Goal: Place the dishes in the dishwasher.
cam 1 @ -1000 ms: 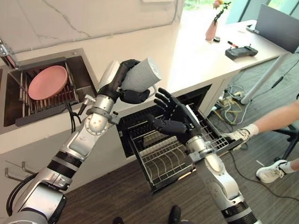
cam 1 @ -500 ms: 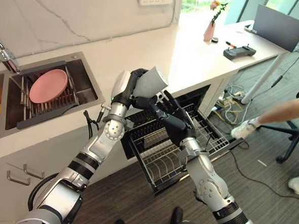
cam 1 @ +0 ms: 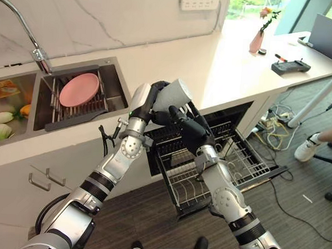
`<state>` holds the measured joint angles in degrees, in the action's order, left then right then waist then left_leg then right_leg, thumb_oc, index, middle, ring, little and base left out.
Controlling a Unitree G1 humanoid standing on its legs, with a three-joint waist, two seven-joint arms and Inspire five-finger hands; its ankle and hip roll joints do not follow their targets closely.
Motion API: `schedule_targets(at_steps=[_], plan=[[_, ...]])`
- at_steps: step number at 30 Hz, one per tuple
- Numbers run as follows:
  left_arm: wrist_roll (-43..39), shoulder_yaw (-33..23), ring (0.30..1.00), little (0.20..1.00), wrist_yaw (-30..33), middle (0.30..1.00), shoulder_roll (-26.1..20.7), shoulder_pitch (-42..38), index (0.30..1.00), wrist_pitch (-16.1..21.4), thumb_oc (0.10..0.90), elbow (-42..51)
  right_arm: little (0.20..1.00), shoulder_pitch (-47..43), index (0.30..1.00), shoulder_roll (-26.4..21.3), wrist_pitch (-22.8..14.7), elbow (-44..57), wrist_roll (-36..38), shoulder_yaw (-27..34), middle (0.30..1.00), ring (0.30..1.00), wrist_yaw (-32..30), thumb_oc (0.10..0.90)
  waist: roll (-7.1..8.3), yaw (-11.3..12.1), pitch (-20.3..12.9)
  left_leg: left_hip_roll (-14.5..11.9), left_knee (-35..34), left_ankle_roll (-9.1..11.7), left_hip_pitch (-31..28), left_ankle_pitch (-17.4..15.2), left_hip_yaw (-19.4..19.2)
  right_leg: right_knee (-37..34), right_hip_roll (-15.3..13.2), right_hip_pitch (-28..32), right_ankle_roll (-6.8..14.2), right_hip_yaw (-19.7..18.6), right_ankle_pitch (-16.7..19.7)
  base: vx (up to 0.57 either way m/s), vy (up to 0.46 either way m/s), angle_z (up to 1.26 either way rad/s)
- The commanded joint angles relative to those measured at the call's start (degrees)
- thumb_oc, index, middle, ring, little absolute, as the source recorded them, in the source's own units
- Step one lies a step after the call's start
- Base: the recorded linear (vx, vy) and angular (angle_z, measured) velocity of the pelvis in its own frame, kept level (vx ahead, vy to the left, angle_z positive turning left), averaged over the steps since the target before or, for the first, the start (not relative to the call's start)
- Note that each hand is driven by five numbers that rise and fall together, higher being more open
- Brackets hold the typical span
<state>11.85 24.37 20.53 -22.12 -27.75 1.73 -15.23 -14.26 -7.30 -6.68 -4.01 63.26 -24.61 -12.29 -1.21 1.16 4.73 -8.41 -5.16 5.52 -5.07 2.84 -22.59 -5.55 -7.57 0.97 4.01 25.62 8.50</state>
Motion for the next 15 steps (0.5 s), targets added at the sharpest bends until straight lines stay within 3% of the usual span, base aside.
schedule_targets(at_steps=[1, 10, 15], plan=[[1.42, 3.21, 0.3, 0.3, 0.89, 0.3, -0.45, -8.56, 0.3, 3.98, 0.4, 2.02, 0.9, -8.71, 0.9, 5.22, -4.46, 2.97, 1.9, 3.0, 0.9, 0.9, 4.16, 0.8, 1.08, 1.46, -3.09, -0.1, 1.77, 0.1, 0.98, -4.96, 1.43, 0.55, -5.39, 3.34, 9.98, 5.46, -5.16, 0.01, 0.012, 0.09], [4.1, 8.77, 0.3, 0.3, 0.98, 0.3, 3.38, -12.37, 0.3, 2.79, 0.4, -4.04, 0.9, -13.51, 0.9, 9.03, -4.75, -3.97, 2.84, 2.3, 0.9, 0.9, 0.72, 0.8, 0.83, 2.09, -3.28, 0.38, 1.26, -0.05, 1.23, -4.78, 2.41, 0.56, -5.34, 3.62, 9.83, 6.21, -5.18, 0.0, 0.008, 0.04], [3.21, 10.71, 0.3, 0.3, -0.54, 0.3, 5.29, -13.77, 0.3, 3.75, 0.4, -5.78, 0.9, -15.83, 0.9, 8.69, -3.13, -8.98, 3.12, 2.38, 0.9, 0.9, 2.67, 0.8, 0.82, 2.4, -3.2, 0.32, 1.37, -0.08, 1.44, -4.68, 2.75, 0.57, -5.37, 3.69, 9.79, 6.54, -5.29, -0.01, 0.006, 0.04]])
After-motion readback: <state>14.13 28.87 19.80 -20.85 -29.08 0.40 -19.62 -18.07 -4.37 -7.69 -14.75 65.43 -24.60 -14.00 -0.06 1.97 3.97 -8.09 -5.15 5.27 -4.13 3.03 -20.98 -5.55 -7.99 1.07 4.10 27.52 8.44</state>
